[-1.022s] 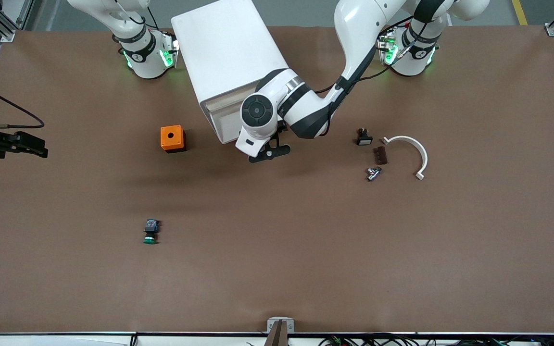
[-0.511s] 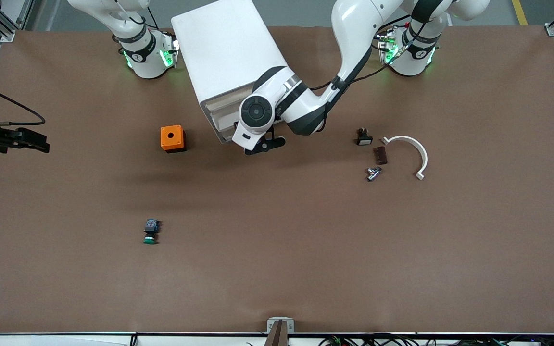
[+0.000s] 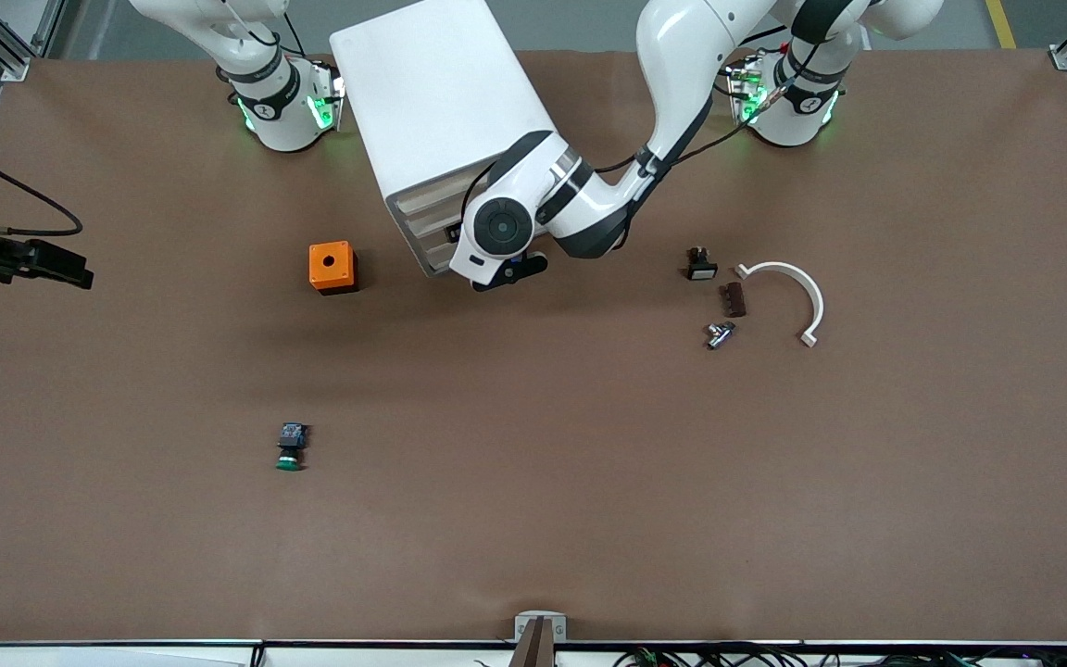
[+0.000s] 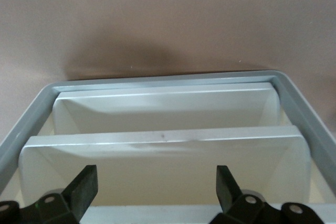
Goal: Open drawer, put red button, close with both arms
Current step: 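Push the drawer closed into the cabinet with the left gripper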
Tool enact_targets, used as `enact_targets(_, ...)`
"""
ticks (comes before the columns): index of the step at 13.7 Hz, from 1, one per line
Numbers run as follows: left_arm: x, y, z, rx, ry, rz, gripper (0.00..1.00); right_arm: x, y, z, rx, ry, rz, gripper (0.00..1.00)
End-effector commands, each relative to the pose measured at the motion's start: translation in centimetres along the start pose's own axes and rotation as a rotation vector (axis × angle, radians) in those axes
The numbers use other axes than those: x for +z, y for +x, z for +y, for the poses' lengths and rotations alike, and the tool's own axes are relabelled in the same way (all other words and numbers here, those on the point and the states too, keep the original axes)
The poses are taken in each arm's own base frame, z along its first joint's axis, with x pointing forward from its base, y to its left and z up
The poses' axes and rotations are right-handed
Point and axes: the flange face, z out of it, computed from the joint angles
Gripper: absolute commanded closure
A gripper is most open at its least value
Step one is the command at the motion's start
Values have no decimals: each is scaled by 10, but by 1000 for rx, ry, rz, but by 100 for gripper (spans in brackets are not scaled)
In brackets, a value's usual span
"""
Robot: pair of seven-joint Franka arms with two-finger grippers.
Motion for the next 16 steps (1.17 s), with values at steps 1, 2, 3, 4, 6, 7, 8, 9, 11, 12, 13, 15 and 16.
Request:
enact_targets(1, 3, -10, 0, -6, -7, -12, 1, -14, -15, 5, 30, 41, 42, 0)
enact_targets(2, 1, -10, 1, -4, -9, -11, 1, -13, -20, 4, 29, 44, 49, 0)
enact_targets(3, -2, -11, 1, -3, -15, -9, 1, -13, -25, 4, 29, 46, 57, 0)
enact_targets(4, -4, -10, 1, -5, -18, -9, 1, -11, -29, 5, 30, 46, 65, 0)
enact_targets(6, -14, -6, -1, -12, -32, -4, 1, -13, -35, 2, 25, 47, 74, 0)
enact_targets(7, -20, -7, -1, -10, -40, 0, 1, -13, -37, 1, 22, 47, 77, 0)
enact_targets(8, -27, -3, -2, -15, -48, 8, 1, -16, -41, 1, 22, 47, 84, 0)
enact_targets(9, -40, -1, -5, -17, -64, 17, 1, -14, -43, 1, 21, 48, 87, 0)
enact_targets(11, -67, 8, -12, -33, -101, 28, 1, -13, -53, 1, 22, 50, 109, 0)
enact_targets(12, -85, 16, -18, -46, -124, 40, 1, -13, -55, 1, 20, 50, 110, 0)
enact_targets(13, -104, 22, -24, -55, -148, 50, 1, -15, -58, 1, 20, 50, 115, 0)
enact_targets(15, -134, 37, -37, -80, -186, 69, 1, -18, -62, 2, 20, 51, 120, 0)
enact_targets(16, -142, 40, -41, -87, -198, 73, 1, -18, -64, 1, 18, 51, 117, 0)
